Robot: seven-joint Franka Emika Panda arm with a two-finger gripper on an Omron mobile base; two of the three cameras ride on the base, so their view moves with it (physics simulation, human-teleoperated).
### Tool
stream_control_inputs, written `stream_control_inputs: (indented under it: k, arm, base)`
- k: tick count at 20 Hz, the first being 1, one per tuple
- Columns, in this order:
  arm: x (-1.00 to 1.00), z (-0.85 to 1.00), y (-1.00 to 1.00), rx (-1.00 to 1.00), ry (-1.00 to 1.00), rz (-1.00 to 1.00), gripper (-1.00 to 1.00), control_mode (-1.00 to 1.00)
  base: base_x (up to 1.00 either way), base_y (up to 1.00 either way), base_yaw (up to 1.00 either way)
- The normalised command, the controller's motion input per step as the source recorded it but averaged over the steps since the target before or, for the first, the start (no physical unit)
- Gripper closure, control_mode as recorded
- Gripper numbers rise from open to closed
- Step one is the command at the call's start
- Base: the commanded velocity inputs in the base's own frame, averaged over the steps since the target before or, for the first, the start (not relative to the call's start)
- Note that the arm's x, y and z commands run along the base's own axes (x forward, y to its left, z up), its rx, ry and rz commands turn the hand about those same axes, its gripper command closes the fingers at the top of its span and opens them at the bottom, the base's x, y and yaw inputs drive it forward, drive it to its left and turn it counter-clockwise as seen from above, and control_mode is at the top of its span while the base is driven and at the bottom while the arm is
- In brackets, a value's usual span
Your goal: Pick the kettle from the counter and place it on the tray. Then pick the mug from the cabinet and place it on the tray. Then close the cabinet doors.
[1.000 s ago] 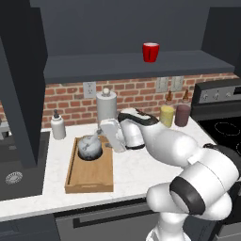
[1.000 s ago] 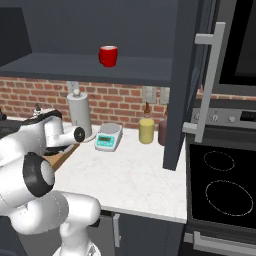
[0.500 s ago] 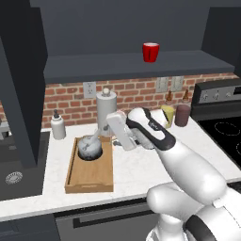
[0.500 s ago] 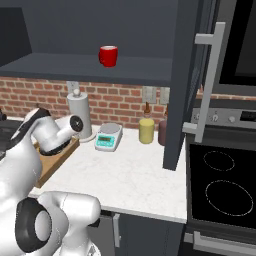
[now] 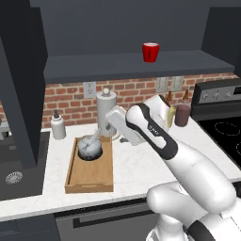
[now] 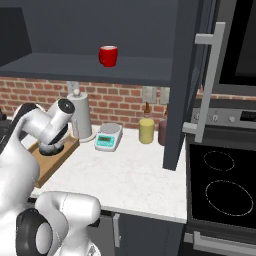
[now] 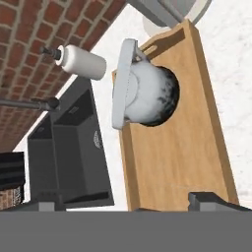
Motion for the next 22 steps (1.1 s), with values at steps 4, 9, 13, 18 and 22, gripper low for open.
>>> stream_control_inputs:
  k: [4,9,13,18,22]
  arm:
    - [-0.61,0.92,-0.62,-0.47,0.00,0.00,-1.00,-1.00]
    - [-0.44,0.72,-0.50,-0.51,0.01,-0.01,-1.00,-1.00]
    - [0.00,0.04,-0.30,-0.40,0.03,0.00,-1.00,-1.00]
    - [-0.12,0.00,-0.49,-0.20,-0.10,0.00,-1.00,-1.00]
    - [-0.11,0.44,-0.57,-0.12,-0.28,0.00,-1.00,-1.00]
  base:
    - [0.00,0.00,0.00]
    - [0.00,0.00,0.00]
    - [0.00,0.00,0.00]
    - [0.00,0.00,0.00]
    - [0.00,0.00,0.00]
